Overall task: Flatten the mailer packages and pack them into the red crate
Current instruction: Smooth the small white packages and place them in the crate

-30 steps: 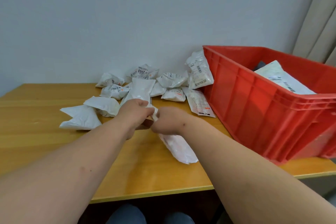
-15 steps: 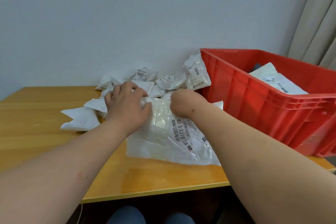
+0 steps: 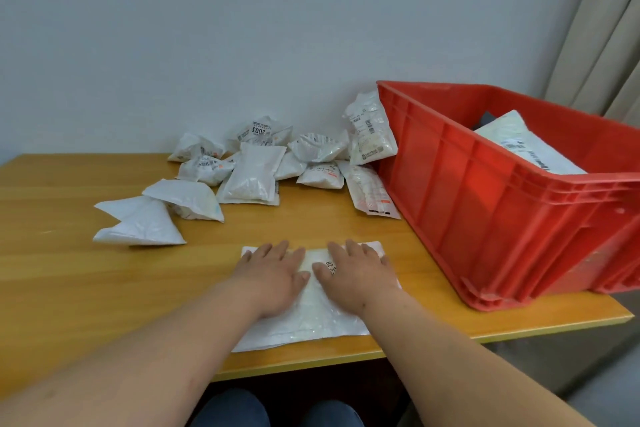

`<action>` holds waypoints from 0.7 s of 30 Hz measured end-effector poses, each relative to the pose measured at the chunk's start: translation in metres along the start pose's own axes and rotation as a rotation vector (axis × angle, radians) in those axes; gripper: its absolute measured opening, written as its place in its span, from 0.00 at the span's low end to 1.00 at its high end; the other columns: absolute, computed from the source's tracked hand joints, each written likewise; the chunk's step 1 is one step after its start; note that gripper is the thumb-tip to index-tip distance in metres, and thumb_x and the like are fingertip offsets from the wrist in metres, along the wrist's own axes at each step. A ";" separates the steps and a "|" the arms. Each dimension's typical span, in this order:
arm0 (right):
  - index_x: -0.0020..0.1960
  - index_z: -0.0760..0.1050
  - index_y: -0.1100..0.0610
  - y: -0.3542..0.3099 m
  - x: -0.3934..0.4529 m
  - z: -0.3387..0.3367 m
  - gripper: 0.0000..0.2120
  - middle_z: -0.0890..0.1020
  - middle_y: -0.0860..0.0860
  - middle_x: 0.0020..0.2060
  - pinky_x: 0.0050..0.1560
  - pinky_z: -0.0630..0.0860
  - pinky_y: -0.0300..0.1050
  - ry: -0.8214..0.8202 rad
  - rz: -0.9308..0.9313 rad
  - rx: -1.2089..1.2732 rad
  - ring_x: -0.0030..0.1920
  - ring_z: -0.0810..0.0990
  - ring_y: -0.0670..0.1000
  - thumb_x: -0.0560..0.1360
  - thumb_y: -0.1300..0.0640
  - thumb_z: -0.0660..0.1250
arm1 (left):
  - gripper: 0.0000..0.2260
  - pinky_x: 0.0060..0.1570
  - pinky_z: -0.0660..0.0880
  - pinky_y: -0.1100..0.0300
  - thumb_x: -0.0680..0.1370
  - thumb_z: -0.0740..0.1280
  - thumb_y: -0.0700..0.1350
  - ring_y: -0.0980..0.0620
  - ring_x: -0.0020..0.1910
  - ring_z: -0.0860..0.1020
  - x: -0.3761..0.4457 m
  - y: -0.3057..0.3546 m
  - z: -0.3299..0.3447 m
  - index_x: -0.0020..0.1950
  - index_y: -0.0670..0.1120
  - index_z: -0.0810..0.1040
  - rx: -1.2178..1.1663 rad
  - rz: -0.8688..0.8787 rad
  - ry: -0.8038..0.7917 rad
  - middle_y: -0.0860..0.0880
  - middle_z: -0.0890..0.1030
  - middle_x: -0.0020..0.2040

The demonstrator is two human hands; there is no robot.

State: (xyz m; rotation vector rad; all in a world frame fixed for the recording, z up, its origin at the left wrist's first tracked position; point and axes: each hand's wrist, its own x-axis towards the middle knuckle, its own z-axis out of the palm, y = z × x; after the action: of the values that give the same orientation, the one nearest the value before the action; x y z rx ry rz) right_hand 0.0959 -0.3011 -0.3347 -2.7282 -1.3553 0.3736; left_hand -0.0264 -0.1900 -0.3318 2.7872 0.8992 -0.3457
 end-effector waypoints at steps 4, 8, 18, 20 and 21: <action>0.80 0.52 0.44 0.005 0.001 0.017 0.30 0.49 0.51 0.81 0.77 0.41 0.62 0.022 -0.002 0.058 0.80 0.43 0.56 0.81 0.37 0.44 | 0.26 0.76 0.42 0.45 0.83 0.41 0.60 0.48 0.79 0.42 0.004 0.000 0.013 0.80 0.57 0.42 0.012 -0.012 -0.008 0.53 0.41 0.81; 0.80 0.55 0.47 0.002 0.003 0.020 0.28 0.52 0.52 0.80 0.77 0.42 0.62 0.058 -0.009 0.034 0.80 0.45 0.57 0.81 0.40 0.45 | 0.26 0.77 0.43 0.46 0.83 0.42 0.60 0.48 0.79 0.43 0.005 0.000 0.015 0.80 0.57 0.43 0.017 -0.017 -0.011 0.54 0.41 0.81; 0.80 0.53 0.50 0.002 -0.002 0.027 0.30 0.50 0.55 0.80 0.77 0.42 0.61 0.090 -0.013 -0.005 0.80 0.44 0.58 0.82 0.40 0.44 | 0.26 0.77 0.41 0.47 0.83 0.40 0.59 0.48 0.79 0.41 -0.005 0.005 0.023 0.80 0.55 0.41 0.037 -0.018 0.067 0.52 0.39 0.80; 0.81 0.52 0.51 0.002 -0.004 0.028 0.30 0.50 0.55 0.81 0.77 0.41 0.61 0.087 -0.010 -0.017 0.80 0.44 0.58 0.82 0.40 0.43 | 0.26 0.77 0.40 0.47 0.83 0.40 0.59 0.48 0.79 0.40 -0.007 0.005 0.024 0.80 0.55 0.40 0.035 -0.017 0.057 0.52 0.39 0.80; 0.81 0.51 0.51 0.002 -0.005 0.027 0.31 0.50 0.55 0.81 0.77 0.41 0.60 0.084 -0.011 -0.026 0.80 0.43 0.58 0.82 0.40 0.43 | 0.26 0.77 0.40 0.47 0.83 0.40 0.59 0.48 0.79 0.40 -0.008 0.005 0.023 0.80 0.55 0.40 0.034 -0.015 0.048 0.52 0.39 0.80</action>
State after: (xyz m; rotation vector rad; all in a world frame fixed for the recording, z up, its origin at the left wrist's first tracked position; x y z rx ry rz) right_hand 0.0879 -0.3075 -0.3608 -2.7219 -1.3627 0.2395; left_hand -0.0334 -0.2039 -0.3516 2.8321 0.9341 -0.3003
